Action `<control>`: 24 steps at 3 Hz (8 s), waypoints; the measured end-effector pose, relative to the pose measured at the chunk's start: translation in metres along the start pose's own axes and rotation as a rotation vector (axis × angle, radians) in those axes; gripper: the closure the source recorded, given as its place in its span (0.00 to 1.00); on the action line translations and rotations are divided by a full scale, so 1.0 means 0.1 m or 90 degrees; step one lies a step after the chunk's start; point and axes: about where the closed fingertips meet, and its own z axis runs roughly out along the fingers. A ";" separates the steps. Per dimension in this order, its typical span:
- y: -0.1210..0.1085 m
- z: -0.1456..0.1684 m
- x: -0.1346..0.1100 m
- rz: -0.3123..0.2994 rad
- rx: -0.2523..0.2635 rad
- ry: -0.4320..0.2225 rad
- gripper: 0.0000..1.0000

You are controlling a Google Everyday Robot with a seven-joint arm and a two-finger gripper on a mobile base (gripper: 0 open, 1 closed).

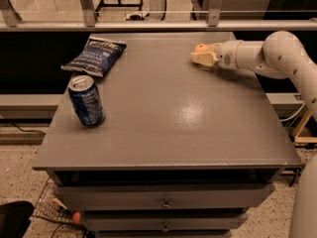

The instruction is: Move orange near pepsi can

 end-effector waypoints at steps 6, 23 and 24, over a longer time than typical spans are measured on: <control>0.94 -0.70 -0.87 0.001 -0.026 0.010 1.00; 3.68 0.05 0.16 0.008 -0.351 0.012 0.00; 3.68 0.05 0.16 0.008 -0.351 0.012 0.00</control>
Offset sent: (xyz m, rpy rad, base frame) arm 0.0081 -0.0151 0.0236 0.0581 0.0584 -0.0108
